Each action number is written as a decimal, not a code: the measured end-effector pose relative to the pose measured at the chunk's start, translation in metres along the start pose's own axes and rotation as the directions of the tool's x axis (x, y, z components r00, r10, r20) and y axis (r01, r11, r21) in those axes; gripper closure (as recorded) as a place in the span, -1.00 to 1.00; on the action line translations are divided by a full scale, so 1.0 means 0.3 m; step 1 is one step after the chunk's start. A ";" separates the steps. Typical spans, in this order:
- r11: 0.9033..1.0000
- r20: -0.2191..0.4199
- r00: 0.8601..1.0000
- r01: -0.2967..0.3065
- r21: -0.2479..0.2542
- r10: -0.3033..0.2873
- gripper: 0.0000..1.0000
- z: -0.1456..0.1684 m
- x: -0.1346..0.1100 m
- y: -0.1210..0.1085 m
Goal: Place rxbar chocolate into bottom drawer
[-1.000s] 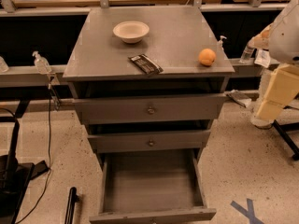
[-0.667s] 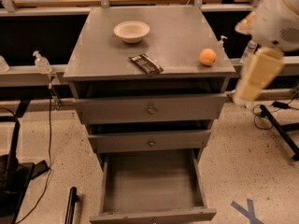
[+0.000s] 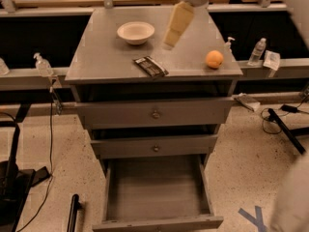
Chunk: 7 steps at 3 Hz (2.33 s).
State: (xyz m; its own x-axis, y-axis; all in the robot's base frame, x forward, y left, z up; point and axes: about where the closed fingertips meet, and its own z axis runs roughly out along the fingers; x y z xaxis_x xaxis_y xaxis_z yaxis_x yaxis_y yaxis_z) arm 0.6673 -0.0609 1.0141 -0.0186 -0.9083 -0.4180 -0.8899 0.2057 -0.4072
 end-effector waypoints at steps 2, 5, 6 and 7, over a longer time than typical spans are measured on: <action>0.929 0.041 0.928 -0.370 -0.001 0.370 -1.00 0.389 -0.079 -0.139; 0.720 -0.048 0.719 -0.689 0.082 0.693 -1.00 0.642 -0.033 -0.054; 0.692 -0.053 0.690 -0.716 0.098 0.722 -1.00 0.692 -0.005 -0.036; 0.668 -0.054 0.667 -0.737 0.100 0.743 -0.48 0.733 0.048 -0.021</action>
Offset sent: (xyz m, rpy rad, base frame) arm 0.1132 0.0755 -0.1154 0.3937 0.3326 -0.6809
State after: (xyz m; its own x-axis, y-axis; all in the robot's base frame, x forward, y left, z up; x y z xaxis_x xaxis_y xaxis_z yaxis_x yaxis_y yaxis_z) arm 0.7730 0.0050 0.8322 -0.6987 -0.4724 -0.5373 -0.5352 0.8435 -0.0455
